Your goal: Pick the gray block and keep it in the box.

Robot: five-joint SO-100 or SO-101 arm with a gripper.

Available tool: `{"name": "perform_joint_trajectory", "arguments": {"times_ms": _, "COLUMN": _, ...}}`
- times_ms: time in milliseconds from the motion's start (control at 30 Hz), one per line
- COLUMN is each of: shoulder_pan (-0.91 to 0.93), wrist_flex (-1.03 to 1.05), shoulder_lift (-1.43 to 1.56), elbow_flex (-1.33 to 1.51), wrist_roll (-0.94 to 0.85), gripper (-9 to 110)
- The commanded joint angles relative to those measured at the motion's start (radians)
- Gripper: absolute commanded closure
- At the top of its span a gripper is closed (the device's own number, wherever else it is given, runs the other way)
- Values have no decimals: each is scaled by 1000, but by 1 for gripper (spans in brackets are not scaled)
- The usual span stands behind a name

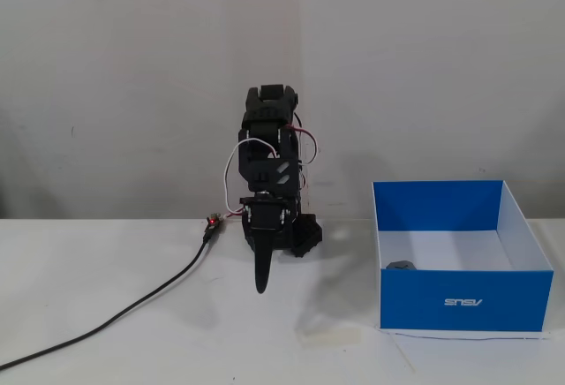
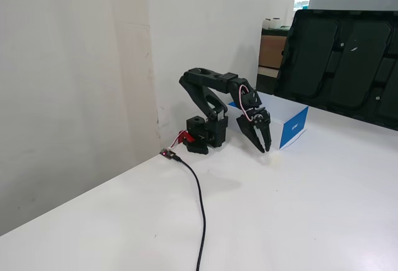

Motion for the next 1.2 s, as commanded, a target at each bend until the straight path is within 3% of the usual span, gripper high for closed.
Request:
{"name": "perform_joint_trajectory", "arguments": {"times_ms": 0, "shoulder_pan": 21, "wrist_flex": -43, "shoulder_lift": 141, "elbow_flex": 67, "wrist_roll": 8, "gripper": 101}}
{"name": "perform_joint_trajectory", "arguments": {"times_ms": 567, "shoulder_pan": 32, "wrist_flex": -40, "shoulder_lift": 500, "elbow_flex": 348, "wrist_roll": 20, "gripper": 101}}
{"name": "perform_joint_trajectory", "arguments": {"times_ms": 1033, "shoulder_pan": 31, "wrist_flex": 146, "shoulder_lift": 977, "elbow_flex": 509, "wrist_roll": 35, "gripper": 101}}
{"name": "perform_joint_trajectory", "arguments": {"times_ms": 1167, "shoulder_pan": 40, "wrist_flex": 155, "shoulder_lift": 979, "elbow_flex": 526, "wrist_roll": 46, "gripper": 101}}
